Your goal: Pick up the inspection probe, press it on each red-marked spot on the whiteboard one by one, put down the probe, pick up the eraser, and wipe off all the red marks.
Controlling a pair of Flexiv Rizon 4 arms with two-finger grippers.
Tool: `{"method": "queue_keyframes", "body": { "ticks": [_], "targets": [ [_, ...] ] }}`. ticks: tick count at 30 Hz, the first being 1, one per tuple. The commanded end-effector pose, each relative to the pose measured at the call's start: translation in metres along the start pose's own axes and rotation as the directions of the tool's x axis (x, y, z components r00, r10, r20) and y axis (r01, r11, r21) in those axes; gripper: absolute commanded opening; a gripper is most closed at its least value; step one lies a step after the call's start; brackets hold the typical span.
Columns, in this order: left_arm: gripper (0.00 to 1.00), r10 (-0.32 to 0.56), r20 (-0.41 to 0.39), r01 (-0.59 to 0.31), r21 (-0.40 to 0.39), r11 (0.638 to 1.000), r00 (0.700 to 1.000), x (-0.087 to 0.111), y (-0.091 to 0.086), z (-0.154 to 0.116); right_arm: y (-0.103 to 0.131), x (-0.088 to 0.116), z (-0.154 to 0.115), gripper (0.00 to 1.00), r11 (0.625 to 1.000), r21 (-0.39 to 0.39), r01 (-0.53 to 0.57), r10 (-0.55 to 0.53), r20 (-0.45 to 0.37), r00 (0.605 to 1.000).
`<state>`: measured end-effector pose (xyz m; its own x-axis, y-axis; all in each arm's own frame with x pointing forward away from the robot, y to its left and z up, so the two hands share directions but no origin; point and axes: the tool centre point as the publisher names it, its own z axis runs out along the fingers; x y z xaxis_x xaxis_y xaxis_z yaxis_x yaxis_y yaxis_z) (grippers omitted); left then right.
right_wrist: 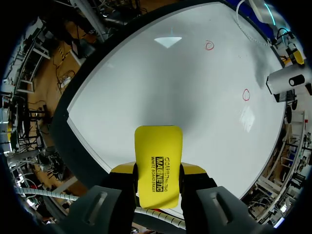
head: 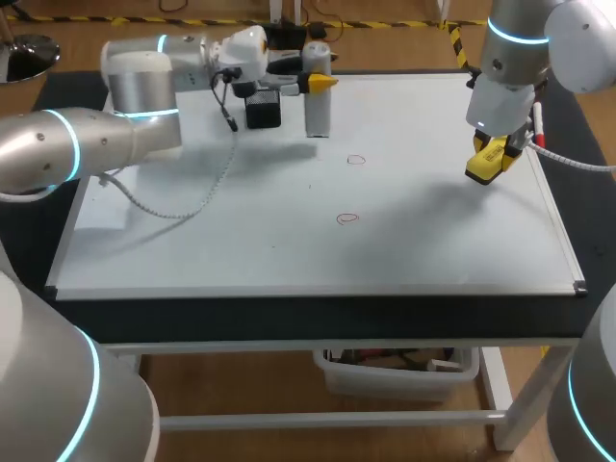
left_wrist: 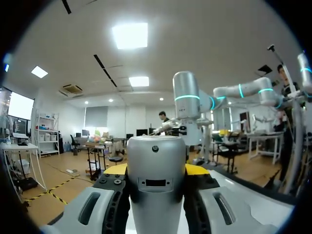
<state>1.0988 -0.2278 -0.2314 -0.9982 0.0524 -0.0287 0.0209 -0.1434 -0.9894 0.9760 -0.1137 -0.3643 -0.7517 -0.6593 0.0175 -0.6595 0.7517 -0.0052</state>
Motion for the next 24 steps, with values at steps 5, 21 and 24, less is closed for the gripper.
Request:
{"method": "queue_keyframes", "body": {
  "ticks": [5,21,24],
  "targets": [
    [0.0,0.028,0.194,-0.024,-0.023,0.999,0.981,0.029,-0.029,-0.074,-0.001,0.0,-0.001,0.0,1.0,0.0,0.002,-0.002,-0.003,1.0],
    [0.0,0.079,0.348,-0.066,-0.051,0.997,0.934,0.054,-0.051,-0.171,-0.001,0.0,-0.001,0.0,1.0,0.0,0.002,-0.002,-0.003,1.0],
    [0.0,0.084,0.372,-0.069,-0.053,0.996,0.924,0.056,-0.053,-0.185,-0.001,0.0,-0.001,0.0,1.0,0.0,0.002,-0.002,-0.003,1.0]
  ]
}}
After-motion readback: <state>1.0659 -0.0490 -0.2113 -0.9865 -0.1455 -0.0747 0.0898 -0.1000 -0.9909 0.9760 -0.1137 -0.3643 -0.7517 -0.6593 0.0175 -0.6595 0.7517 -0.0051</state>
